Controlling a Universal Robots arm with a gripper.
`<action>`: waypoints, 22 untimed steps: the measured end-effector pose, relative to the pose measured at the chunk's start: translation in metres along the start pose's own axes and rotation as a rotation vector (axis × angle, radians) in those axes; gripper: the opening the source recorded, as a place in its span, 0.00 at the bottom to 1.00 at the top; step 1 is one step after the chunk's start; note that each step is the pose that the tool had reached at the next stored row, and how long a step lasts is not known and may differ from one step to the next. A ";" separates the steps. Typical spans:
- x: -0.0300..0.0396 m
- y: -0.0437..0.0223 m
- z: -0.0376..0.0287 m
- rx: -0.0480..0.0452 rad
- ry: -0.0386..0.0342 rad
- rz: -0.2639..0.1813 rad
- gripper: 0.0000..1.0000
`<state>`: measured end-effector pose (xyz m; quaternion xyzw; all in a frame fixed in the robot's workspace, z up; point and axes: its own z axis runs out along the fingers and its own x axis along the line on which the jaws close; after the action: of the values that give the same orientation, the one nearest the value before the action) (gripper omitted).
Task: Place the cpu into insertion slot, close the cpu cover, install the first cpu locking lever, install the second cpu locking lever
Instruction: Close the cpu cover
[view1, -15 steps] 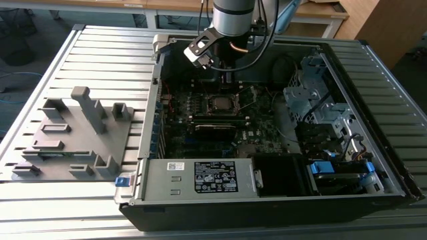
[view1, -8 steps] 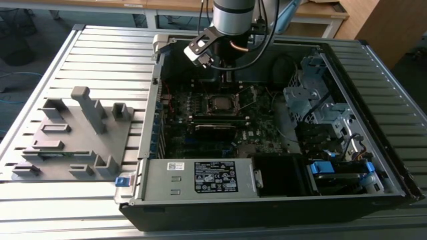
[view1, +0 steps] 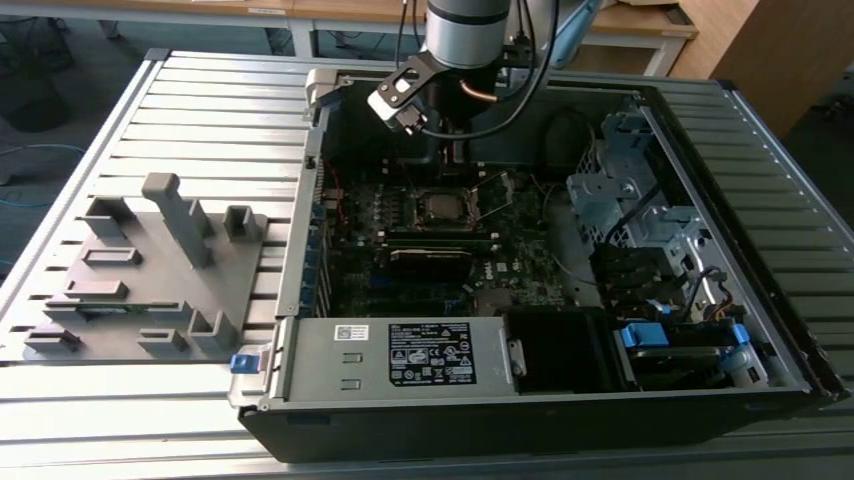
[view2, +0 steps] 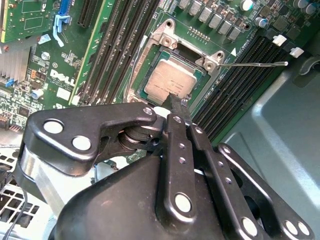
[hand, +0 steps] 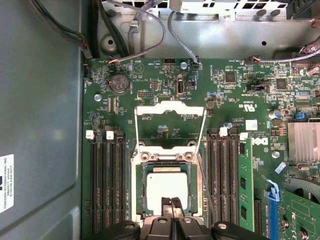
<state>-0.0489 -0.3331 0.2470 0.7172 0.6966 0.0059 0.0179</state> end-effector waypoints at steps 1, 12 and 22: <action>0.0000 0.0000 0.0000 -0.0001 0.0001 0.000 0.10; 0.0000 0.0001 -0.0030 0.0000 0.0001 0.000 0.10; -0.0001 0.0002 -0.0058 -0.0001 0.0002 0.000 0.10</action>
<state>-0.0489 -0.3331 0.2528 0.7172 0.6966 0.0060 0.0179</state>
